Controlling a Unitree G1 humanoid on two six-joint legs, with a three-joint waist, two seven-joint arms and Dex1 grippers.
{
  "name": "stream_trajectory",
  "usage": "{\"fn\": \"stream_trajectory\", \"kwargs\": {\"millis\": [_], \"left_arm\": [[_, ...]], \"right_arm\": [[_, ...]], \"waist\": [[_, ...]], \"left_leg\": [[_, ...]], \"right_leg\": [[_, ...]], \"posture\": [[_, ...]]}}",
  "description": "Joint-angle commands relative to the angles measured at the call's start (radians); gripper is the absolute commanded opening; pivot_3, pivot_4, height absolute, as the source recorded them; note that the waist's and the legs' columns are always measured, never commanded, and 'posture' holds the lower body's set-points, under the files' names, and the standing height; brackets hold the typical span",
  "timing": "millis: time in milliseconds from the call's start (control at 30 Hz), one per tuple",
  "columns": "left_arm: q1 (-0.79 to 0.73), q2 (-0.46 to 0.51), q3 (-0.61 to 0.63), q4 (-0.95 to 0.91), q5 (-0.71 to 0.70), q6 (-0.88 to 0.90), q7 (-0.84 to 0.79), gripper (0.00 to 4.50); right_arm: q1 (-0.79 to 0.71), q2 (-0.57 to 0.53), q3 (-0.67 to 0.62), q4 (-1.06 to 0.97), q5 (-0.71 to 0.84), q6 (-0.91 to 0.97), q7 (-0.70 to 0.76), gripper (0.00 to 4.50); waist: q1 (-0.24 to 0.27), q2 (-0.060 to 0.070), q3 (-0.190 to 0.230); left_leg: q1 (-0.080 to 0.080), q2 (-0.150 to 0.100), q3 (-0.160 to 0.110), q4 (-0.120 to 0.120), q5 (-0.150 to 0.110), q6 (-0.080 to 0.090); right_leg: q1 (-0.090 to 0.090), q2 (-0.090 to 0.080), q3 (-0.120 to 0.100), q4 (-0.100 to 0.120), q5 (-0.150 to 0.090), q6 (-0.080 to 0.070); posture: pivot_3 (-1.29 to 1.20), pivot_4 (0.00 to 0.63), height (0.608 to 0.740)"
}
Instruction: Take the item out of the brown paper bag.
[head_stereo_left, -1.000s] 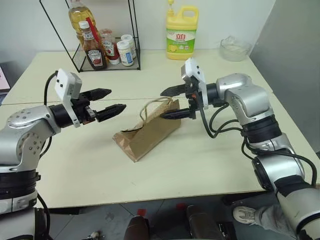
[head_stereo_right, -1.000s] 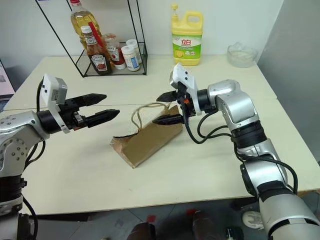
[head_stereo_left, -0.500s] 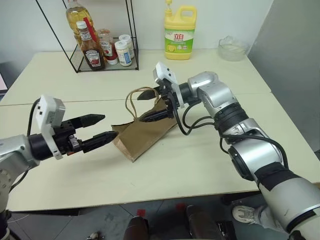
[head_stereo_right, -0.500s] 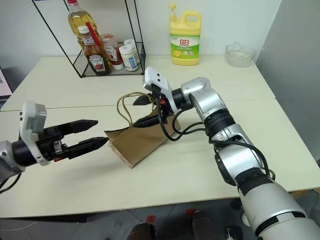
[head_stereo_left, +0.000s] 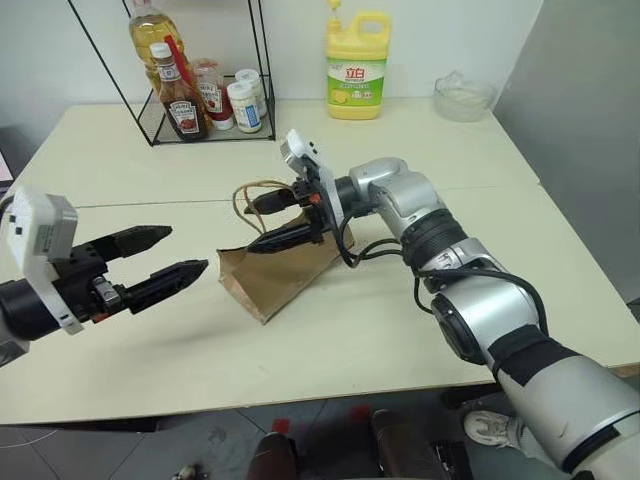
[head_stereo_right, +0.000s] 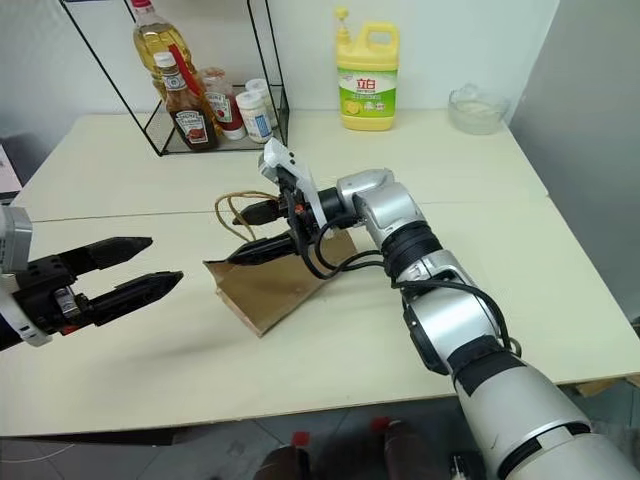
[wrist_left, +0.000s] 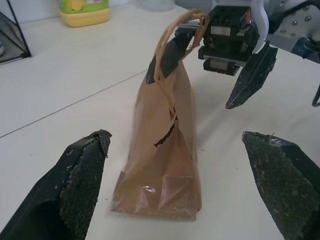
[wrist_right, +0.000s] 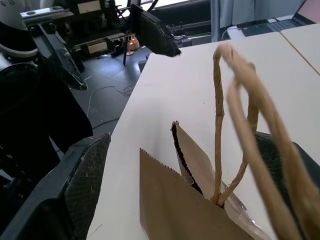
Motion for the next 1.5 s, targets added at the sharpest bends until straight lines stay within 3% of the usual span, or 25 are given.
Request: {"fn": "stream_trajectory", "kwargs": {"millis": [33,100,367,433,833,1500], "left_arm": [[0.008,0.02,0.05,0.002,0.007,-0.022,-0.005,4.5],[0.011,0.021,0.047,0.003,0.011,-0.028,-0.006,4.5],[-0.014,0.02,0.01,0.016,0.02,-0.052,0.003,4.5],[-0.018,0.021,0.004,0.022,0.026,-0.058,0.001,4.5],[-0.04,0.021,-0.033,0.046,0.046,-0.092,-0.002,4.5],[-0.058,0.038,-0.04,0.084,0.087,-0.119,-0.035,4.5]], "right_arm": [[-0.039,0.003,-0.035,0.028,-0.009,-0.055,-0.026,4.07],[-0.041,0.006,-0.04,0.047,-0.016,-0.082,-0.038,3.54],[-0.048,0.014,-0.059,0.082,-0.036,-0.135,-0.065,0.6],[-0.046,0.012,-0.059,0.082,-0.04,-0.137,-0.062,0.13],[-0.057,0.009,-0.069,0.073,-0.041,-0.109,-0.07,0.12],[-0.144,-0.017,-0.221,0.059,-0.005,-0.049,-0.325,0.12]], "waist": [[0.0,0.0,0.0],[-0.001,0.0,0.0],[-0.003,0.0,0.0],[-0.003,0.0,0.0],[-0.003,0.0,0.0],[-0.003,0.001,0.004]], "left_leg": [[0.0,0.0,0.0,0.0,0.0,0.0],[0.0,0.0,0.0,0.0,0.0,0.0],[0.0,0.0,0.0,0.0,0.0,0.0],[0.0,0.0,0.0,0.0,0.0,0.0],[0.0,0.0,-0.001,0.0,0.0,0.0],[0.0,0.0,-0.001,0.0,0.0,0.0]], "right_leg": [[0.0,0.0,0.0,0.0,0.0,0.0],[0.0,0.0,0.0,0.0,0.0,0.0],[0.0,0.0,0.0,0.0,0.0,0.0],[0.0,0.0,0.0,0.0,0.0,0.0],[0.0,0.0,-0.001,0.001,0.0,0.0],[0.0,0.0,-0.001,0.002,-0.001,-0.001]], "posture": [[0.0,0.15,0.74],[0.0,0.15,0.74],[0.0,0.15,0.74],[0.0,0.15,0.74],[0.0,0.15,0.74],[0.0,0.15,0.74]]}}
